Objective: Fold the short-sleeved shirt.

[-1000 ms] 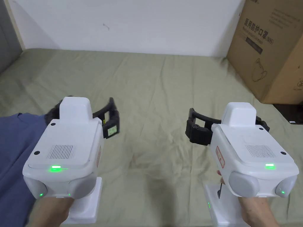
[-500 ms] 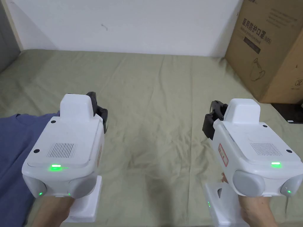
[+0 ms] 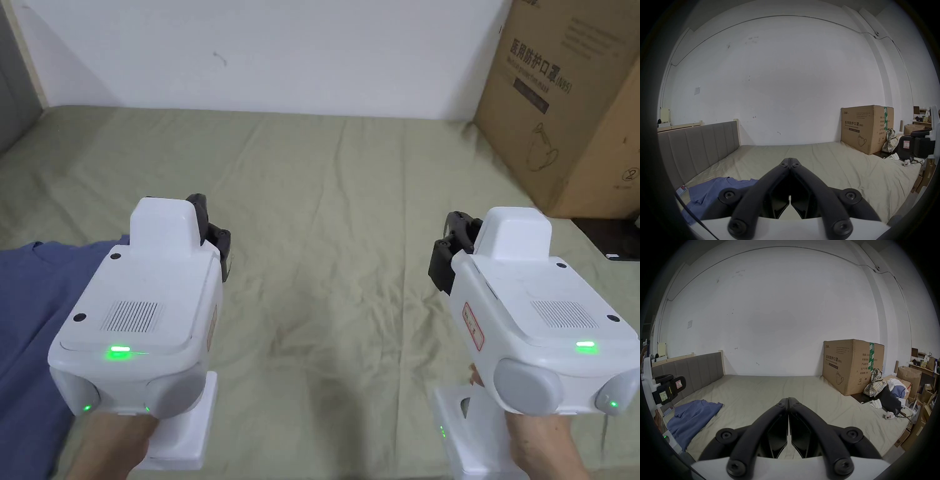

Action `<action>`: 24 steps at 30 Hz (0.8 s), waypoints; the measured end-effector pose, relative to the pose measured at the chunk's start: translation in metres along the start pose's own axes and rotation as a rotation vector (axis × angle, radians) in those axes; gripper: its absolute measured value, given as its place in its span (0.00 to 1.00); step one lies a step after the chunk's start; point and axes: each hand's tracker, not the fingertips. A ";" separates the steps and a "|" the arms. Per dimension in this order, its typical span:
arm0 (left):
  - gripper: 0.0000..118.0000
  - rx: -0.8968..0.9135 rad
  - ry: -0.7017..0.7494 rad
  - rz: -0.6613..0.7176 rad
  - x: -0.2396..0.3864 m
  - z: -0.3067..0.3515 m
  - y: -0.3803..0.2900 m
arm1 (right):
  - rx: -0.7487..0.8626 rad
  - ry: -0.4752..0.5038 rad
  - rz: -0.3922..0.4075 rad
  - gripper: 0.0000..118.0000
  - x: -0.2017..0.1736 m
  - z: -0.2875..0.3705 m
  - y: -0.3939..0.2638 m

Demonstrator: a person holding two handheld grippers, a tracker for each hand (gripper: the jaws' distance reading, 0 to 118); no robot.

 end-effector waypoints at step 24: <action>0.00 0.008 0.344 0.044 -0.121 0.051 0.003 | 0.012 0.343 0.045 0.00 -0.111 -0.032 0.013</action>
